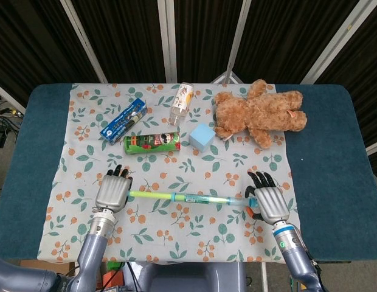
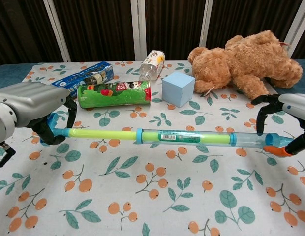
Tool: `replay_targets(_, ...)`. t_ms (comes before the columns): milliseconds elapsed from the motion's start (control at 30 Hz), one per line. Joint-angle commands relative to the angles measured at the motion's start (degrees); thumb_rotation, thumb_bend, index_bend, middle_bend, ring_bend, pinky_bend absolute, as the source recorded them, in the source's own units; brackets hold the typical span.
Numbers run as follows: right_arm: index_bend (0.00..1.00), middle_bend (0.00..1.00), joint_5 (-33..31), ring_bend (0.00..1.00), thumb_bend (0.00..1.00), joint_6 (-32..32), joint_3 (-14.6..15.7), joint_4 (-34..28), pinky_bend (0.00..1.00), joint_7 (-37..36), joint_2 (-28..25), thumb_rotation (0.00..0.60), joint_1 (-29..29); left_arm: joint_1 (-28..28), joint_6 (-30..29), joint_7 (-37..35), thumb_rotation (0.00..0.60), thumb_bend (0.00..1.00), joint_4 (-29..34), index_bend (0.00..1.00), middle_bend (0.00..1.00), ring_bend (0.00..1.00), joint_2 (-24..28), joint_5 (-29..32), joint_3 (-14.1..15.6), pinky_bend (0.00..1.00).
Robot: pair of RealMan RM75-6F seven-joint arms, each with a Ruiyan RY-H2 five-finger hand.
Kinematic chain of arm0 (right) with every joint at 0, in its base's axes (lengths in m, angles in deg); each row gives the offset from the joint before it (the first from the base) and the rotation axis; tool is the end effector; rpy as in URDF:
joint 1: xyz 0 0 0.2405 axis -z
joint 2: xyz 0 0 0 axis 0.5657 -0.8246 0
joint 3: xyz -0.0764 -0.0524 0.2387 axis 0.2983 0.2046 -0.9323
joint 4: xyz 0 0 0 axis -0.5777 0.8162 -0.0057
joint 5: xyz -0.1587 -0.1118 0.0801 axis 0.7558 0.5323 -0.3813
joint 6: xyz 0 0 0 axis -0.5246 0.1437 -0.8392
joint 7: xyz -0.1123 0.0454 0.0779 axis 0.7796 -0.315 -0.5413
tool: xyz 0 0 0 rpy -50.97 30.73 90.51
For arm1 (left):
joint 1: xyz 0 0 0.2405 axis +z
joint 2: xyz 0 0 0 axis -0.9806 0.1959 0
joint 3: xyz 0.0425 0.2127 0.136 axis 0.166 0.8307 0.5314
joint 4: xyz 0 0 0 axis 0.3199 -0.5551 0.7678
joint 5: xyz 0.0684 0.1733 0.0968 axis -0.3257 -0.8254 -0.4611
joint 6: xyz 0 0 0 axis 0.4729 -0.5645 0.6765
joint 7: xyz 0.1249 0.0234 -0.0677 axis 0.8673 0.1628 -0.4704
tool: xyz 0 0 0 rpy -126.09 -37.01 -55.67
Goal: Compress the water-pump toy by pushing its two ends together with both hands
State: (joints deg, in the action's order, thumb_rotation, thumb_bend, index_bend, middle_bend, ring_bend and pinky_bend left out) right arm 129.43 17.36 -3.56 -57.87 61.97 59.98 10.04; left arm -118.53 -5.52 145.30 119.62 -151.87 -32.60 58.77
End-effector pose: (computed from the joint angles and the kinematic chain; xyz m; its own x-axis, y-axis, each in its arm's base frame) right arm -0.2000 -0.2462 0.0227 0.3709 -0.2997 0.8790 -0.9278 -0.1602 0.3369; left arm -0.1225 0.2631 -0.0134 0.6443 0.2579 0.7200 0.7642 -0.1790 -0.6197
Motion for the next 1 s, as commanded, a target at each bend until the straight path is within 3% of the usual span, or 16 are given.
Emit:
replay_targets(33,0.69,0.11,-0.8,0.0,0.4,0.2,-0.6,-0.8,0.0,2.1,1.0,0.6,-0.8,0.2,0.0,-0.5,0.6,0.45,0.1,0.59,0.23,0.12,0.4,-0.2,0.1,0.25)
replay_targets(467,0.7,0.12,-4.4,0.0,0.4,0.9,-1.5,-2.1,0.0,7.3,4.5,0.6,-2.7,0.6,1.1,-2.3,0.6,0.45,1.0,0.59,0.23,0.12,1.9,-0.2,-0.1,0.25)
replay_targets(1000,0.7,0.12,-4.9,0.0,0.4,2.0,-1.6,-3.5,0.0,9.6,5.9,0.6,-4.0,-0.6,0.9,-1.4,0.6,0.45,0.2,0.59,0.23,0.12,-1.7,0.0,-0.5,0.25)
